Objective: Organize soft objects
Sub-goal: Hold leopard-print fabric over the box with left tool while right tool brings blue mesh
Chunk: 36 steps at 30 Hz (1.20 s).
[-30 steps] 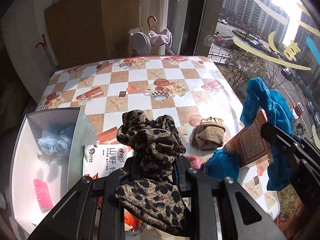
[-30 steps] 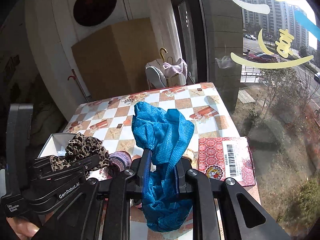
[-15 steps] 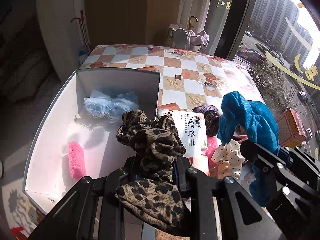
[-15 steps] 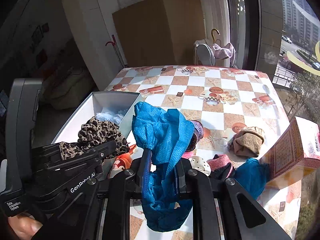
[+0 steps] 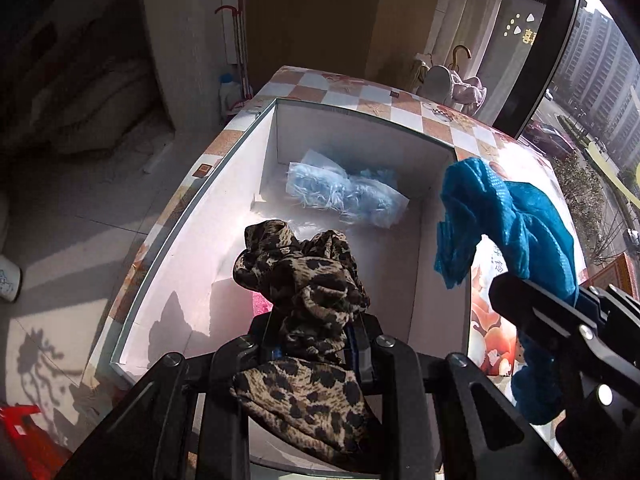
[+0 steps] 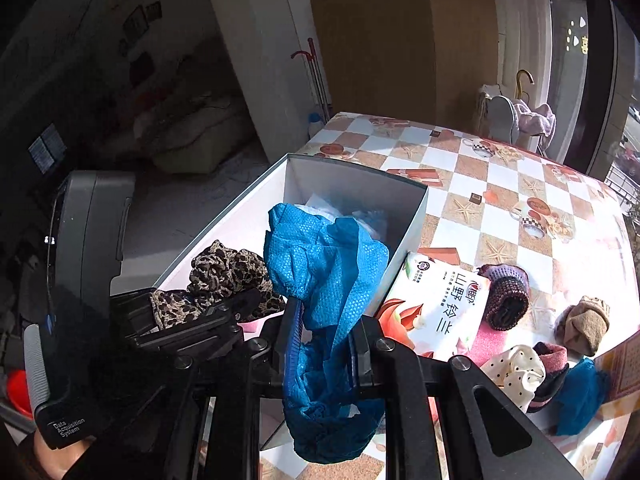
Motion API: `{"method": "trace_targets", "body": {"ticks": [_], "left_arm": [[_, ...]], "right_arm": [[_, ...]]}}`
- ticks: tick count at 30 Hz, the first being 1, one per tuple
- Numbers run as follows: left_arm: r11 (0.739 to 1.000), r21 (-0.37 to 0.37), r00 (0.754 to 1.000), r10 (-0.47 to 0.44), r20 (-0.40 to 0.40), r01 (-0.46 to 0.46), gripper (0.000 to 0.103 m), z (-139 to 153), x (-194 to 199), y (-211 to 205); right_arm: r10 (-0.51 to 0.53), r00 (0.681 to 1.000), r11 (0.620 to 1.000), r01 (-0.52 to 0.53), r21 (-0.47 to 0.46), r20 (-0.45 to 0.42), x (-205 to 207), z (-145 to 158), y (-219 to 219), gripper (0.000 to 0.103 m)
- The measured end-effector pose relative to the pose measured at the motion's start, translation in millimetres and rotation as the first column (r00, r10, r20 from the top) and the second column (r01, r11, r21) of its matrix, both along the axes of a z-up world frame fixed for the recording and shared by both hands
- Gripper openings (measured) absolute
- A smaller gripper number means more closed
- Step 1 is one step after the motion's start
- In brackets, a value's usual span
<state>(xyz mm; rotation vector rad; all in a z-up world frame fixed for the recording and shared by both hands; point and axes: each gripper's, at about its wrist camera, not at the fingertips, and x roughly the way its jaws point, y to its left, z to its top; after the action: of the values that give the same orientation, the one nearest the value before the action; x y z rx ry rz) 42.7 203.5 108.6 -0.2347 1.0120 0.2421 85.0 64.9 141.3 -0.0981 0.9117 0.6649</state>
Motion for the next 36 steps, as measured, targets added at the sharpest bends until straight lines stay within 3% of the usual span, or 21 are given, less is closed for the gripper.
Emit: {"method": "trace_targets", "body": {"ticks": [20,36], "left_arm": [[0.998,-0.041,0.999,0.050,-0.016,-0.051,0.026,-10,-10,31],[0.999,-0.010,0.999,0.032,-0.037,-0.033,0.026,-13,5,36]], "right_arm": [[0.054,0.998,0.998,-0.055,-0.044,-0.012,0,-13,31,0.021],[0.049,0.999,0.996,-0.049,-0.077,0.005,9,-12,41,0.021]]}}
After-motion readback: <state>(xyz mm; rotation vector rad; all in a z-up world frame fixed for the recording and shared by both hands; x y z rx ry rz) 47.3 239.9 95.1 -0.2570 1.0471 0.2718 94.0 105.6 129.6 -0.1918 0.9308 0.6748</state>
